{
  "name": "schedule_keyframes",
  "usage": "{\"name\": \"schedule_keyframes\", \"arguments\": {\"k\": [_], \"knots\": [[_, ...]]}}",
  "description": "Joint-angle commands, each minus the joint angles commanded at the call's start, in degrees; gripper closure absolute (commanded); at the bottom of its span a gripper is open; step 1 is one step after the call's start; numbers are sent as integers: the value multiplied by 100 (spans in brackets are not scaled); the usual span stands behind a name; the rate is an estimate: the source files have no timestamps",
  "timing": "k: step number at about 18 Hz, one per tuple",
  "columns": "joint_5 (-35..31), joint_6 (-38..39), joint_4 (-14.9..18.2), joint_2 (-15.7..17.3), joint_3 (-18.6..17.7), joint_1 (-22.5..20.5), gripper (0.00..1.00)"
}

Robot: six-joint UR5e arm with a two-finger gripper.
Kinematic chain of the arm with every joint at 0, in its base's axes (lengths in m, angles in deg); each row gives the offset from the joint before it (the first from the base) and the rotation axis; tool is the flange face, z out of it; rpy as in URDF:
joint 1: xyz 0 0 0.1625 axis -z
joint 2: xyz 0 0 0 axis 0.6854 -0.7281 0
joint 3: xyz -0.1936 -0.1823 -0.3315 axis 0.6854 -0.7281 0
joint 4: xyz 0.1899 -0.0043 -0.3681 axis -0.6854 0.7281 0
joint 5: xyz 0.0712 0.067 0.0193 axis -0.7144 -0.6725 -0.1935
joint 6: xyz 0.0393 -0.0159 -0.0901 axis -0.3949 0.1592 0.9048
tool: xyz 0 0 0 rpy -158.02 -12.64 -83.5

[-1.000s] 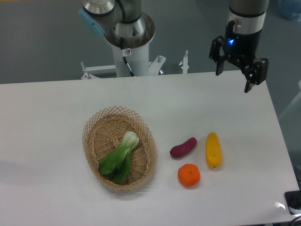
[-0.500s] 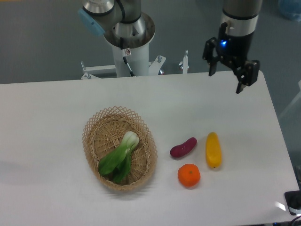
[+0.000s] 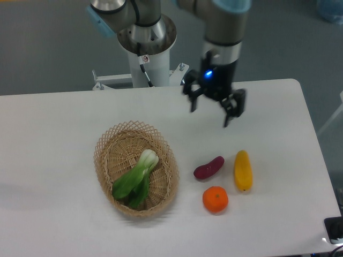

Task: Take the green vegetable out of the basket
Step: 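Move the open gripper over the basket and lower toward the bok choy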

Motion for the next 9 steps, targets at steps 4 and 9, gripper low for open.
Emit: {"name": "schedule_keyframes", "arguments": {"k": [4, 9], "knots": [[0, 598, 0, -509, -96, 589, 0], [-26, 1381, -491, -1116, -149, 976, 0]]}}
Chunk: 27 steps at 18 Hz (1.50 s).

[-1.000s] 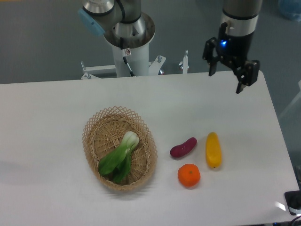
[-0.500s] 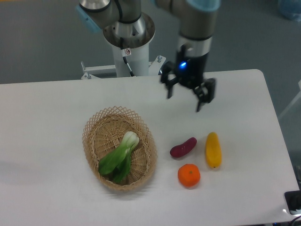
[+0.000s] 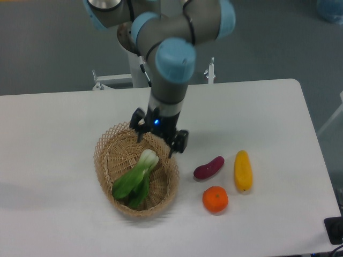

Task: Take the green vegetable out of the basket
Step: 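Move the open gripper over the basket and lower toward the bok choy, then lower the gripper into the basket and close on the bok choy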

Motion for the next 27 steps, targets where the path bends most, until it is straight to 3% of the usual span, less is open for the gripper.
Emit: {"name": "schedule_keyframes", "arguments": {"k": [9, 23, 27], "knots": [[-570, 466, -668, -642, -71, 307, 0], [-870, 694, -1117, -836, -203, 554, 1], [-967, 703, -1144, -810, -203, 563, 30]]}}
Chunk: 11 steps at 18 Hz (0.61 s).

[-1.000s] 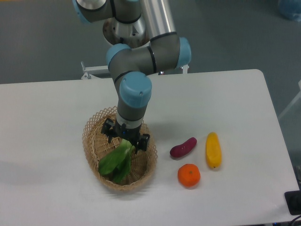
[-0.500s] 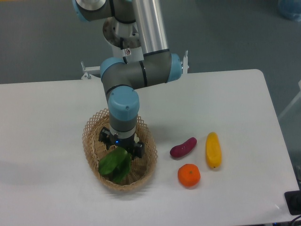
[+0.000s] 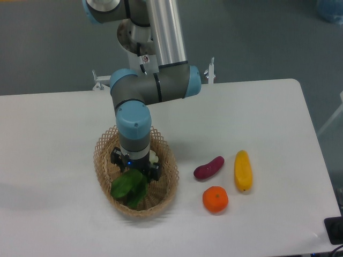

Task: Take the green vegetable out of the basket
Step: 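Lower the gripper into the basket and close on the bok choy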

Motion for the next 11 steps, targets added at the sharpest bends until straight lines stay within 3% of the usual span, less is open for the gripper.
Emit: {"name": "schedule_keyframes", "arguments": {"k": [3, 11], "knots": [[0, 0, 9, 35, 0, 0, 50], [9, -44, 0, 106, 114, -9, 56]]}}
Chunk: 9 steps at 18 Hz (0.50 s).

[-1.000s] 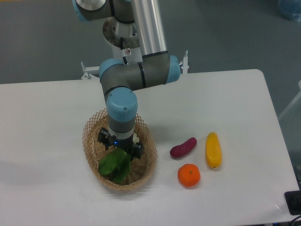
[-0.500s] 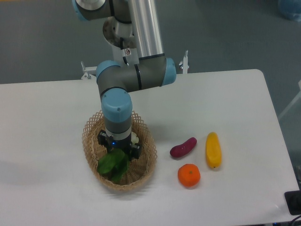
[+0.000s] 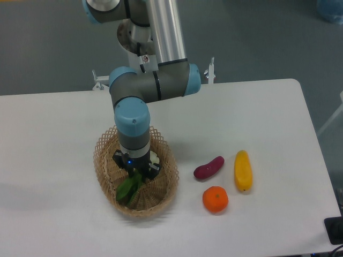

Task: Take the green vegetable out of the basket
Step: 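Lower the gripper into the basket and close on the bok choy, then lift the held bok choy out of the basket and carry it away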

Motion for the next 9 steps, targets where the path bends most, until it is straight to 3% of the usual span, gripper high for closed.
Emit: {"name": "schedule_keyframes", "arguments": {"k": [5, 9], "knots": [[9, -35, 0, 18, 141, -17, 64], [17, -62, -9, 166, 176, -88, 64]]}}
